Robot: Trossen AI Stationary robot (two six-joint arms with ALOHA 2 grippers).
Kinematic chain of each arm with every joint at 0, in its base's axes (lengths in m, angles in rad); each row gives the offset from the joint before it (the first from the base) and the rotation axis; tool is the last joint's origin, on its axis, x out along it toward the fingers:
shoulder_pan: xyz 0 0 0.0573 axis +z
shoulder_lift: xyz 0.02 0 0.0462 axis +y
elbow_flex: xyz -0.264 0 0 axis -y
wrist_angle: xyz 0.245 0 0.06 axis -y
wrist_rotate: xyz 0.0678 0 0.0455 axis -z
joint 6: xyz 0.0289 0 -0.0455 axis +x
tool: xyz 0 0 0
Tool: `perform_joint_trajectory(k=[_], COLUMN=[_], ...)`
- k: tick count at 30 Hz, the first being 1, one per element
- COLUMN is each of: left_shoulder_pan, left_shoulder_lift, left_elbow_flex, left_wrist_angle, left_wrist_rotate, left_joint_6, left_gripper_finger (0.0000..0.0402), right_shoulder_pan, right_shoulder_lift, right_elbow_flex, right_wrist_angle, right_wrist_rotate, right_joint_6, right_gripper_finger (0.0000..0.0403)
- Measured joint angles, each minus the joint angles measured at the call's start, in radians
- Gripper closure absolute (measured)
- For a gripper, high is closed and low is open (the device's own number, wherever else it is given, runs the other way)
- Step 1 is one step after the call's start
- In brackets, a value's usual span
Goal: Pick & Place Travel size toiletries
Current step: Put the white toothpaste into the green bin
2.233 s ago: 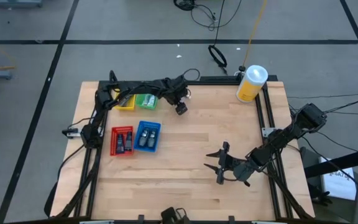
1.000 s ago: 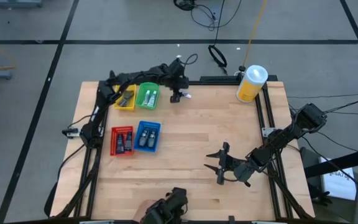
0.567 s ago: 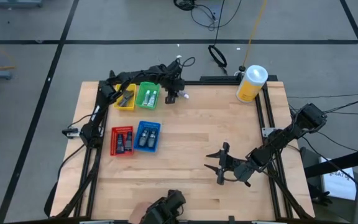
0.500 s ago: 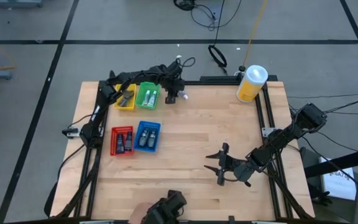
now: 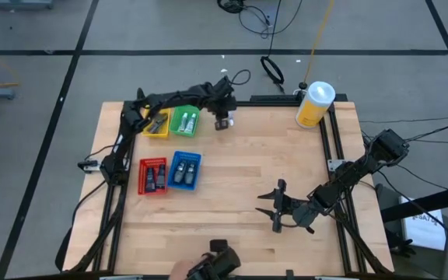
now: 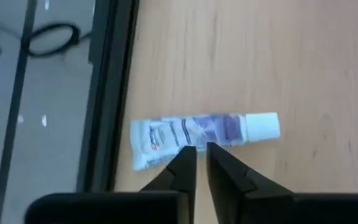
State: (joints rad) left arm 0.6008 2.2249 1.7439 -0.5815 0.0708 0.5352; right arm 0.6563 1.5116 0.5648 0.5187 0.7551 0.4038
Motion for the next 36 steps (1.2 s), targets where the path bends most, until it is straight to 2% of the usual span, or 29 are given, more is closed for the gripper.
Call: perform_joint_trajectory(k=[3,7,9,12,14,18,25,28,33,36], left_shoulder_pan=[0.008,0.048,0.064,0.065,0.068,0.061,0.055,0.05,0.029,-0.003], left_shoulder_lift=[0.001,0.009,0.023,0.052,0.051,0.046,0.047,0.047,0.008,-0.035], left_elbow_flex=[-0.002,-0.001,-0.001,-0.003,-0.004,-0.001,0.001,0.001,0.001,0.001], left_wrist_angle=[0.023,0.083,0.09,0.115,0.117,0.151,0.114,0.058,-0.037,-0.03], left_wrist_rotate=[-0.019,0.03,0.09,0.186,0.228,0.25,0.272,0.219,0.083,0.056], left_joint_6=[-0.075,-0.135,-0.068,0.039,0.112,0.224,0.257,0.262,0.275,0.174], left_gripper_finger=[0.0329,0.0267,0.0246,0.024,0.0251,0.0289,0.0365,0.0395,0.0391,0.0397], right_shoulder_pan=[0.0,0.0,0.0,0.0,0.0,0.0,0.0,0.0,0.0,0.0], right_shoulder_lift=[0.0,0.0,0.0,0.0,0.0,0.0,0.0,0.0,0.0,0.0], right_elbow_flex=[0.0,0.0,0.0,0.0,0.0,0.0,0.0,0.0,0.0,0.0], right_wrist_angle=[0.0,0.0,0.0,0.0,-0.001,0.0,0.001,0.001,0.001,0.001], right_wrist_rotate=[0.0,0.0,0.0,-0.001,-0.001,-0.001,-0.002,-0.002,-0.028,-0.028], right_joint_6=[0.0,0.0,0.0,-0.001,0.001,0.003,0.006,0.007,0.007,0.005], right_gripper_finger=[0.0216,0.0216,0.0216,0.0216,0.0216,0.0216,0.0216,0.0216,0.0216,0.0216])
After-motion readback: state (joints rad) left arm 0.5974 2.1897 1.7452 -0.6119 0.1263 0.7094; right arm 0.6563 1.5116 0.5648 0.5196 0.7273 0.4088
